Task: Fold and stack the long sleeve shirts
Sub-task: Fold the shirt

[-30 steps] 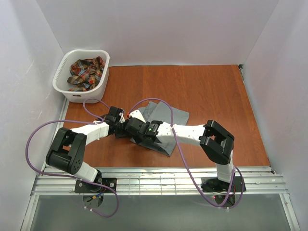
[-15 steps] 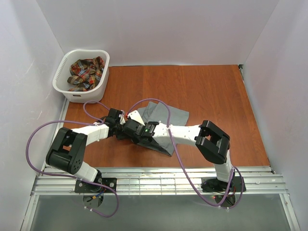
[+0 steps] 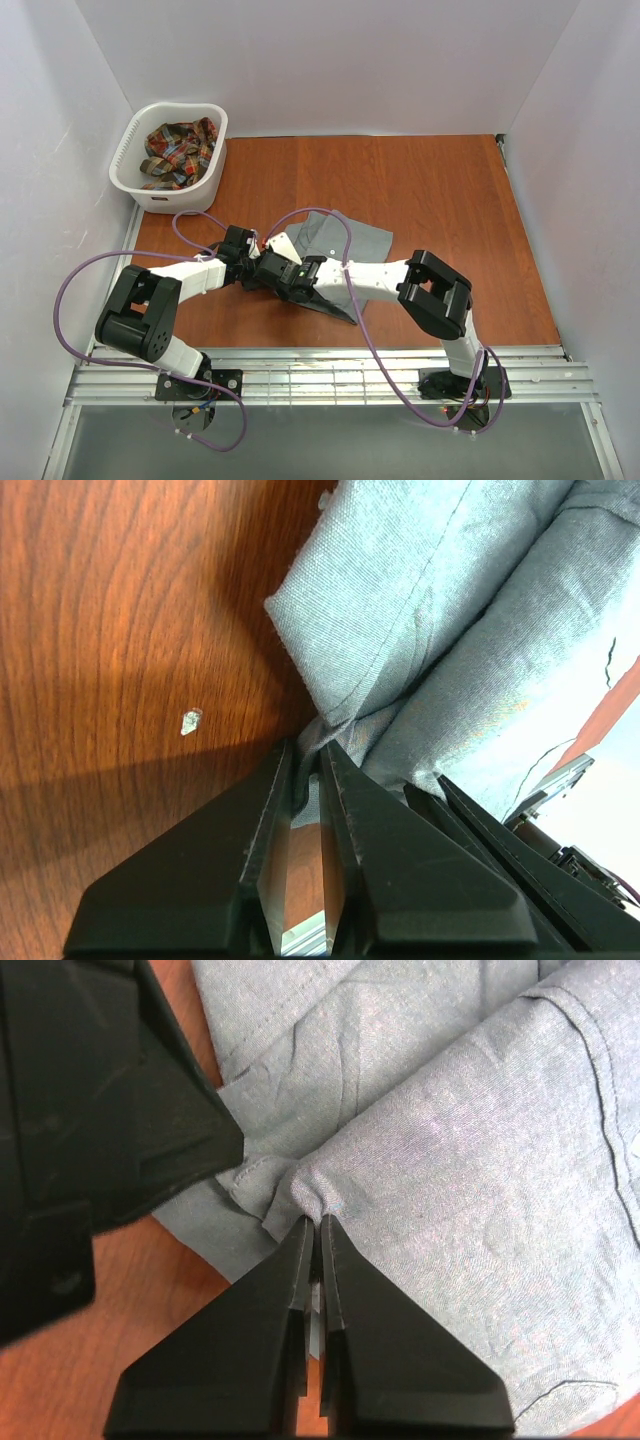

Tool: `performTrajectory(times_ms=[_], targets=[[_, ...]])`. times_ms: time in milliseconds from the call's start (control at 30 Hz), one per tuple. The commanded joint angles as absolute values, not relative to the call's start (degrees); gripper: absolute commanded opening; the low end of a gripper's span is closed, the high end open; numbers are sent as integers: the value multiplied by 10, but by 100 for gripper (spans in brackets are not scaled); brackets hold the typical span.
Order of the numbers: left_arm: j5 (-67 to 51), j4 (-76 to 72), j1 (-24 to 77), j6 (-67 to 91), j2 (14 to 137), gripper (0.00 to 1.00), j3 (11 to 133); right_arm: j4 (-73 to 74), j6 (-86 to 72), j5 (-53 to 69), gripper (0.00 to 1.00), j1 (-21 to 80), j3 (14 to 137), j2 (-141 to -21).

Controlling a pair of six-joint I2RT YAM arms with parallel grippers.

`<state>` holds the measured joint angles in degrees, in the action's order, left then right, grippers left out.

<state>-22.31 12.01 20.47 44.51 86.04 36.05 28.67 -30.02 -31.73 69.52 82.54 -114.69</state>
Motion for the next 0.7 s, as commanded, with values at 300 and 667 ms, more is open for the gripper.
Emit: performTrajectory(times_ms=[300,667], targets=[[-214,137,206,447,854,11,363,277,-234,-262,1,702,782,-1056],[-208,142,206,449,855,11,364,279,-211,-234,1,713,782,-1043]])
